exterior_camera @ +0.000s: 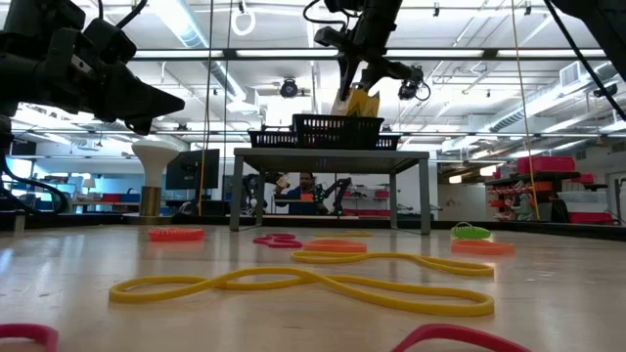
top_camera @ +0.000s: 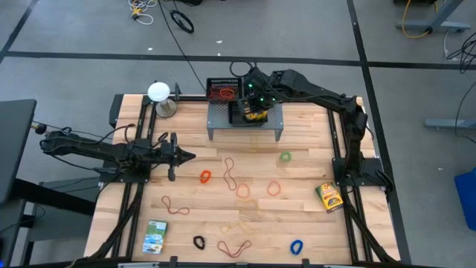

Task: Pick & Place Office Desk Supplies
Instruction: Put the box crayons into the bottom black basket on the shelf

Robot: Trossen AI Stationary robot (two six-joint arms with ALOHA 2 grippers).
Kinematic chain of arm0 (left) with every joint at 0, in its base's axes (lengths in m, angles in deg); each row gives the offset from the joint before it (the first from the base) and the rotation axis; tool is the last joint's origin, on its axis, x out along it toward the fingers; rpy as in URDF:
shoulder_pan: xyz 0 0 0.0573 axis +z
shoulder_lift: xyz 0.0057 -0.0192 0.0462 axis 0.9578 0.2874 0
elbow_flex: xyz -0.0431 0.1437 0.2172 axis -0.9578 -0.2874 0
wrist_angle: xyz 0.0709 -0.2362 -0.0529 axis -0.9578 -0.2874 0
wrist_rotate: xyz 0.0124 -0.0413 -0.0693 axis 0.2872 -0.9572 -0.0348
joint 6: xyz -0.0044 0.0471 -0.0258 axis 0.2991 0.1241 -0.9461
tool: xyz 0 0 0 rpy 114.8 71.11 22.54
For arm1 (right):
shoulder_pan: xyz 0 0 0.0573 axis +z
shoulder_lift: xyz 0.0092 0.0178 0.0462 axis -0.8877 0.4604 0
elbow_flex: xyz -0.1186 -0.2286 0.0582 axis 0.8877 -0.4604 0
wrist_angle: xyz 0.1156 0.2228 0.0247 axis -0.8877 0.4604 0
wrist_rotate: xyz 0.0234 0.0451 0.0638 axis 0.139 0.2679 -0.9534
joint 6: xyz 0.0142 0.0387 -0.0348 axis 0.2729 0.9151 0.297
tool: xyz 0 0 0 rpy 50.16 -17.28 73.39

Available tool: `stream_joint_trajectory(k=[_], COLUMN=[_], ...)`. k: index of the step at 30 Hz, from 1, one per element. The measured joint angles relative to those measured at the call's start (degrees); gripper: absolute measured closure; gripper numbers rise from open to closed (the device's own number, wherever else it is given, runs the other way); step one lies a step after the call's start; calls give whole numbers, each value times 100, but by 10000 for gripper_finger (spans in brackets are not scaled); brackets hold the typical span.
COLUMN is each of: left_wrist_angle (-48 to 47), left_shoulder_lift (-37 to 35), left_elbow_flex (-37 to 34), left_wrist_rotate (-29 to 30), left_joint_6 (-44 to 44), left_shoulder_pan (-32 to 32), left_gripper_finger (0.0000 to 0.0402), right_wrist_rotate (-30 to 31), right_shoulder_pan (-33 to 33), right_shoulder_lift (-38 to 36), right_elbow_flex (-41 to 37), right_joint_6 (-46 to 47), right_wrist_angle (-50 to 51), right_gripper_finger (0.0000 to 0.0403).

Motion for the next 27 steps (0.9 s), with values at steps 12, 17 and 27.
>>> stream_joint_trajectory(k=[12,17,27], left_wrist_angle=[-1,-1,-131], left_shoulder_lift=[0,0,0], left_elbow_flex=[-1,-2,-2], left_wrist_rotate=[-18,-18,-230], left_joint_6=[-24,-22,-34], left_shoulder_pan=[0,0,0], left_gripper_finger=[389,389,389], right_wrist_rotate=[-4,49,214], right_shoulder_pan=[0,4,4], right_shoulder_lift=[8,25,36], right_elbow_flex=[0,0,0], right_joint_6=[-24,-44,-115], right_wrist_angle=[-201,-217,-296], right_gripper_finger=[282,256,243])
